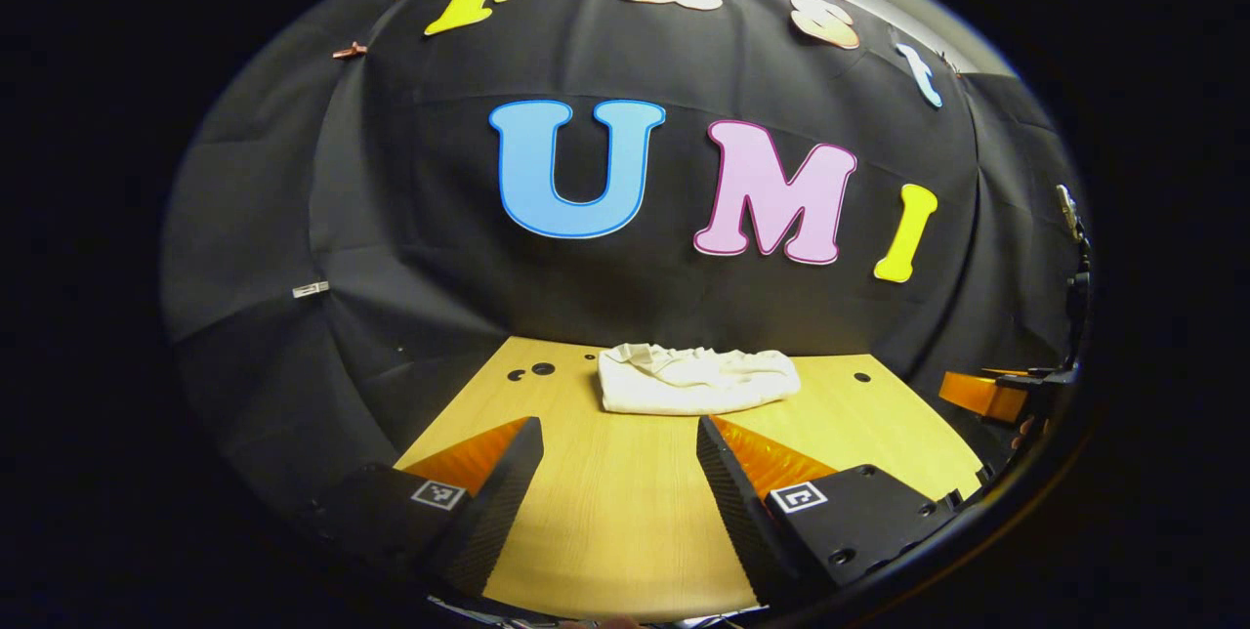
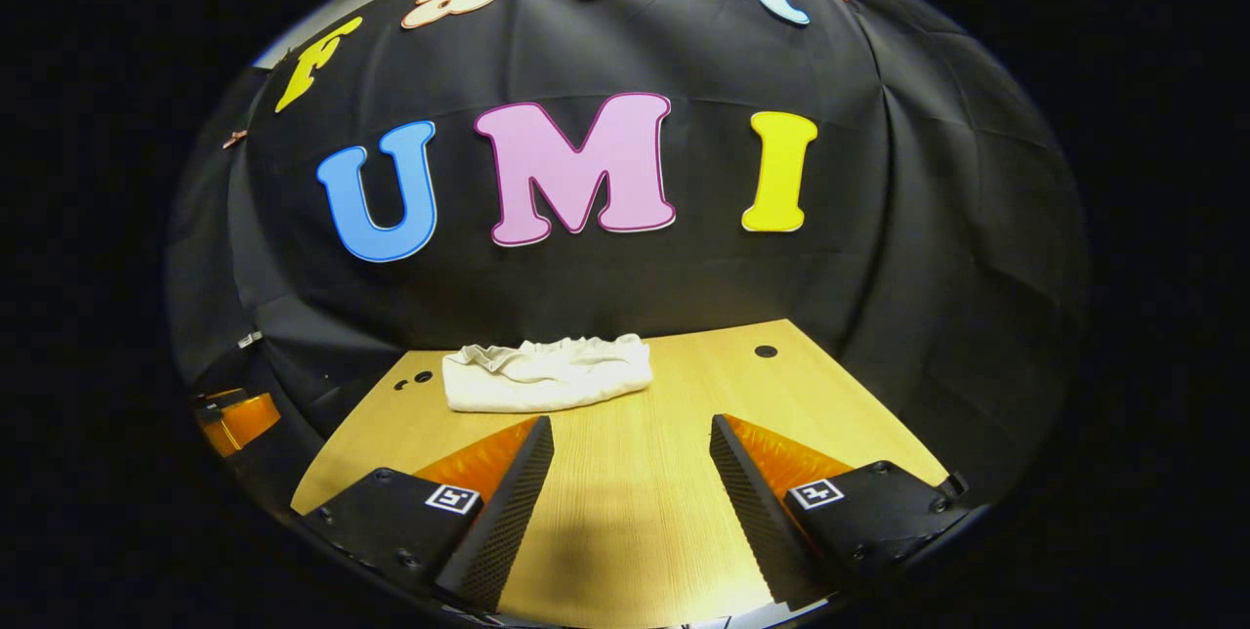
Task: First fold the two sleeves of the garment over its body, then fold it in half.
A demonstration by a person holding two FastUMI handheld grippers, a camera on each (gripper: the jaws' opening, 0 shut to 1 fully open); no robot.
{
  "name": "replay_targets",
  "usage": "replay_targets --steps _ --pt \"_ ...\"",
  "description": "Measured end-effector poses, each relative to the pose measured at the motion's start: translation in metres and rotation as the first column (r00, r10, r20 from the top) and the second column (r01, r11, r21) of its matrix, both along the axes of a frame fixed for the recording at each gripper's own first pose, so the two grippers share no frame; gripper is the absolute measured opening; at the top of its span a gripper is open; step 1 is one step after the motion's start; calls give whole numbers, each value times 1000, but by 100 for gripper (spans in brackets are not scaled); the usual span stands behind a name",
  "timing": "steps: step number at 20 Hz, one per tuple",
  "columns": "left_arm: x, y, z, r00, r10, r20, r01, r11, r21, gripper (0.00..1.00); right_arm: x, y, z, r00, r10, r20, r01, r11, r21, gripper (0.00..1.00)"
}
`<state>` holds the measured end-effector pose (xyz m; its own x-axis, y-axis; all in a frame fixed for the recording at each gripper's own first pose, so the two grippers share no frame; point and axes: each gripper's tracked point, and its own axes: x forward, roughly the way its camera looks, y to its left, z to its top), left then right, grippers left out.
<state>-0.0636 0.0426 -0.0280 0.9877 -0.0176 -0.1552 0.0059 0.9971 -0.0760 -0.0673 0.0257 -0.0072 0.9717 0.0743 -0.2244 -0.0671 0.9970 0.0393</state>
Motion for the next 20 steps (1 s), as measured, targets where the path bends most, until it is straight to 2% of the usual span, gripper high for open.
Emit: replay_targets --steps 4,10,13,16,20 --pt "-19 -22 -9 999 39 -34 -38 999 19 97 2 -11 -20 997 73 -2 -73 997 -17 98" --pt "-52 -62 -13 994 98 -41 -102 986 -131 97 -12 -48 -27 984 173 -30 -174 985 -3 99" --pt "-64 -73 -8 992 121 -24 -124 985 -123 97 -24 -67 -37 981 188 -52 -189 982 -16 99" --pt "-76 -79 2 994 112 0 -112 989 -100 97 -37 -73 -39 979 194 -60 -195 981 -8 99" --pt "-83 -83 2 998 56 3 -56 996 -76 97 -42 -66 -33 980 197 -31 -197 980 -3 99"
